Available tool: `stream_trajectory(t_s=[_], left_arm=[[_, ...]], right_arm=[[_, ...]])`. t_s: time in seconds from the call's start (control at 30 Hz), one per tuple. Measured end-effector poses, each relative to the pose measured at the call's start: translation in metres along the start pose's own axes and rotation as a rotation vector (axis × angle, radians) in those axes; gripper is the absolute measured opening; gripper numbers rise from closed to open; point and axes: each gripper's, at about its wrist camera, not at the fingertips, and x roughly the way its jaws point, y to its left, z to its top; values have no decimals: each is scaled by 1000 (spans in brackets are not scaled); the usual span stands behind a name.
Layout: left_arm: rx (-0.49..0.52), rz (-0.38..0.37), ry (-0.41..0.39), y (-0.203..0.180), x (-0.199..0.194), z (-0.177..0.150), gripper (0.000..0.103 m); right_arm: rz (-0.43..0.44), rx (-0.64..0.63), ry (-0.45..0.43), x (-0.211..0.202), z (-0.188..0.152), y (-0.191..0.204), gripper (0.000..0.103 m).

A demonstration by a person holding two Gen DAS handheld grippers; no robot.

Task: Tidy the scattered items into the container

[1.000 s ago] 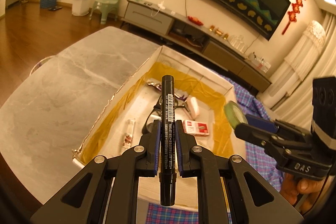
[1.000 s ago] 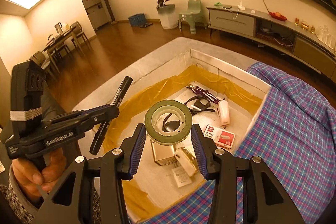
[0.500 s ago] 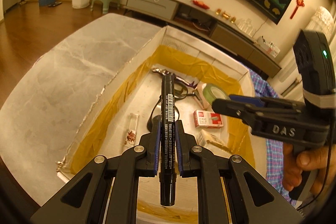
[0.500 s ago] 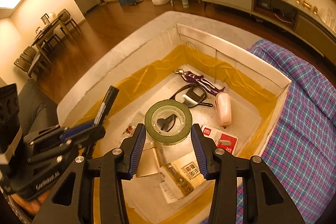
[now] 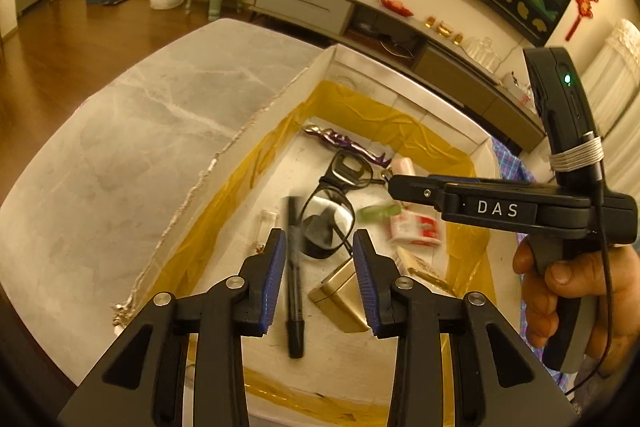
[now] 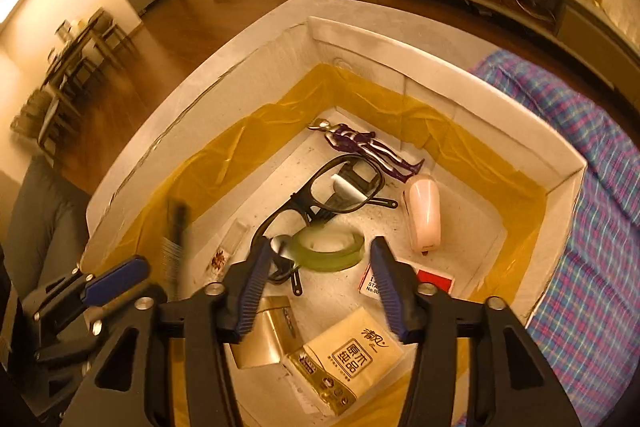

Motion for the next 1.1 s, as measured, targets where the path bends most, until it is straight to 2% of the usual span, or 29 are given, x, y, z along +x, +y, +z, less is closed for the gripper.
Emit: stream_trajectory(t_s=[0.43,0.77,0.9,1.1], left_arm=[[-42,-25,-7,8,-6,0,37],[38,8,-51,-6,-16,-3,38],[64,27,-78,-10,-21,-4,40],[105,26,-104,-18,-29,-10,40]], right_arm=[[28,26,-27,-18,-13,-3,55],[45,21,-21,-26,-24,6,59],[43,-31,-37,-40,-36,19,61],[-9,-152,-88,-76,-68,41,66]])
